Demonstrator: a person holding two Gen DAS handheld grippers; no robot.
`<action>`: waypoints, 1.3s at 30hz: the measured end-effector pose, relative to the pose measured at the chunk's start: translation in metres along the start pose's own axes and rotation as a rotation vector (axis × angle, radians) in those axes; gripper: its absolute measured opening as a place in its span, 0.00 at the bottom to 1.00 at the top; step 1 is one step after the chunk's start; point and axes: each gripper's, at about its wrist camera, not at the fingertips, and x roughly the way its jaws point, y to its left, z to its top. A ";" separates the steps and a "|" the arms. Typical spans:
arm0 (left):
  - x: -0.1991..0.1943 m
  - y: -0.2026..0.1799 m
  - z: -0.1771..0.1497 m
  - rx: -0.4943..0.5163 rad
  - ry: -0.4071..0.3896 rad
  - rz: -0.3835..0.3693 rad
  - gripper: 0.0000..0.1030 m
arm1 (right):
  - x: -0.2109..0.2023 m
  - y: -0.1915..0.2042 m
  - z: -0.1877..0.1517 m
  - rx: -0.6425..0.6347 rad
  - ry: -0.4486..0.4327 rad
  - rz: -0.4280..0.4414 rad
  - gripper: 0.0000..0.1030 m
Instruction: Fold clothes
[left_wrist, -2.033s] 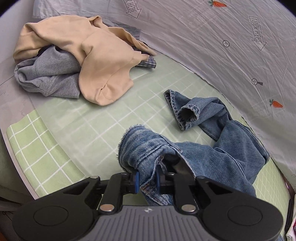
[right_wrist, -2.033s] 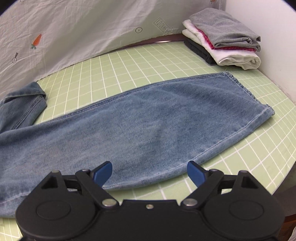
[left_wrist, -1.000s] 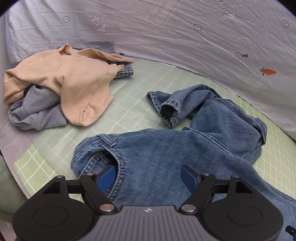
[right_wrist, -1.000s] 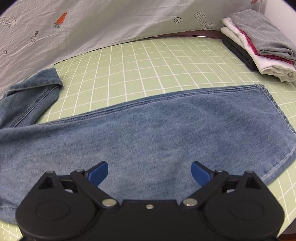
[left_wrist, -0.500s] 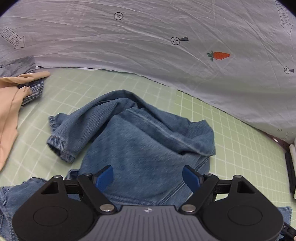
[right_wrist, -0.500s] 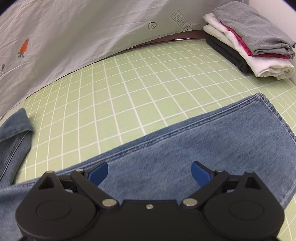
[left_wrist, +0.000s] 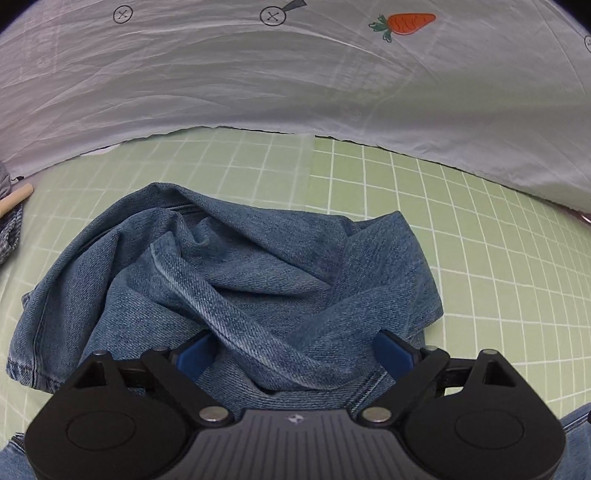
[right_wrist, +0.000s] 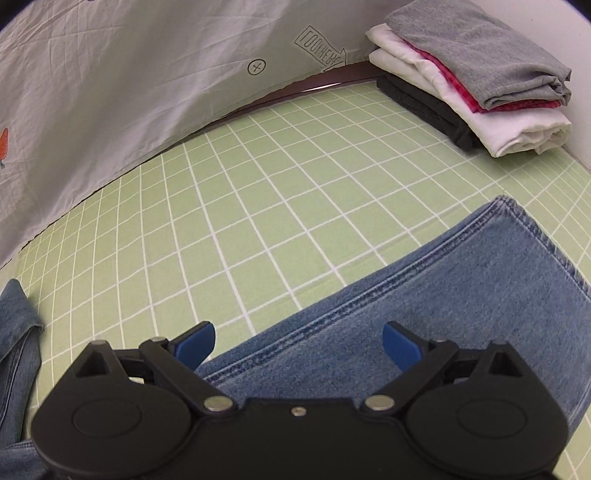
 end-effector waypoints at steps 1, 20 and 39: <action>0.000 0.001 -0.001 0.011 -0.009 0.011 0.77 | 0.001 0.002 -0.003 -0.014 0.007 -0.009 0.95; -0.128 0.195 -0.077 -0.502 -0.221 0.064 0.14 | -0.019 0.049 -0.010 -0.111 -0.035 0.112 0.95; -0.048 0.274 -0.102 -0.578 -0.004 -0.042 0.19 | -0.023 0.348 -0.085 -0.761 -0.051 0.393 0.76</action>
